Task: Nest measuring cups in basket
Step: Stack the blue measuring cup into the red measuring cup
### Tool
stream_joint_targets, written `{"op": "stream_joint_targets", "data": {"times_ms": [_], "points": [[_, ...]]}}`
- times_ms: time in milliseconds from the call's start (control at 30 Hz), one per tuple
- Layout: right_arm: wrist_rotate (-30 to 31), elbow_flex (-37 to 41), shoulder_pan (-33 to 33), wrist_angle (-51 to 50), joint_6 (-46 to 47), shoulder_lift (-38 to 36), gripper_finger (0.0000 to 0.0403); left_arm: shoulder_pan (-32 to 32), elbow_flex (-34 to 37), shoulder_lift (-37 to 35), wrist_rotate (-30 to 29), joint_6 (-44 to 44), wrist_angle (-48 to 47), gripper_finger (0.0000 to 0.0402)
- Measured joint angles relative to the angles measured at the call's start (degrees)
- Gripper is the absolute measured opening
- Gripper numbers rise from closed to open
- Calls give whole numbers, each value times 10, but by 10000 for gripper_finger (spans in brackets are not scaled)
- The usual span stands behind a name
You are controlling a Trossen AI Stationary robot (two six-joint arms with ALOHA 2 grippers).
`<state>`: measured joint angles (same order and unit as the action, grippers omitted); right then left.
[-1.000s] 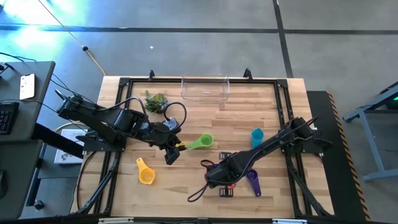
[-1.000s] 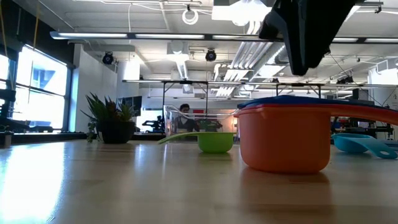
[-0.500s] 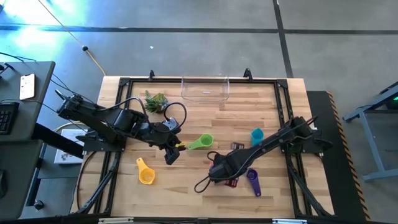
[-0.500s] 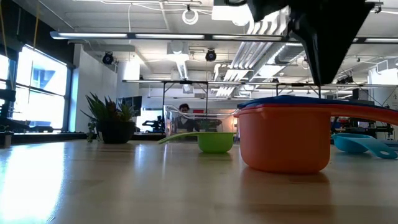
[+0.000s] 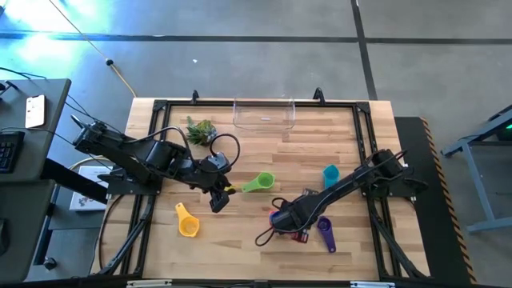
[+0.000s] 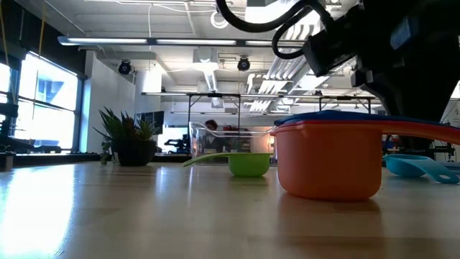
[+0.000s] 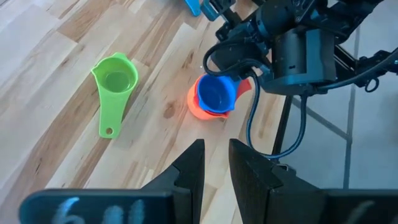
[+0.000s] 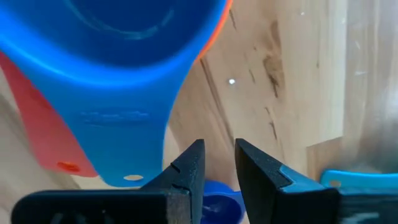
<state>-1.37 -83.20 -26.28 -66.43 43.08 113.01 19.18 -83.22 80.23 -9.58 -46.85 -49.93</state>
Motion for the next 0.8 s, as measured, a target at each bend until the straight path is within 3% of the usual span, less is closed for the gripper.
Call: {"op": "stream_joint_targets", "data": {"times_ms": [367, 800], "points": [[-62, 0, -5, 37, -20, 0, 71, 0, 0, 0, 0, 0, 0, 62], [-87, 0, -8, 44, 3, -1, 62, 6, 0, 2, 25, -18, 0, 62]]}}
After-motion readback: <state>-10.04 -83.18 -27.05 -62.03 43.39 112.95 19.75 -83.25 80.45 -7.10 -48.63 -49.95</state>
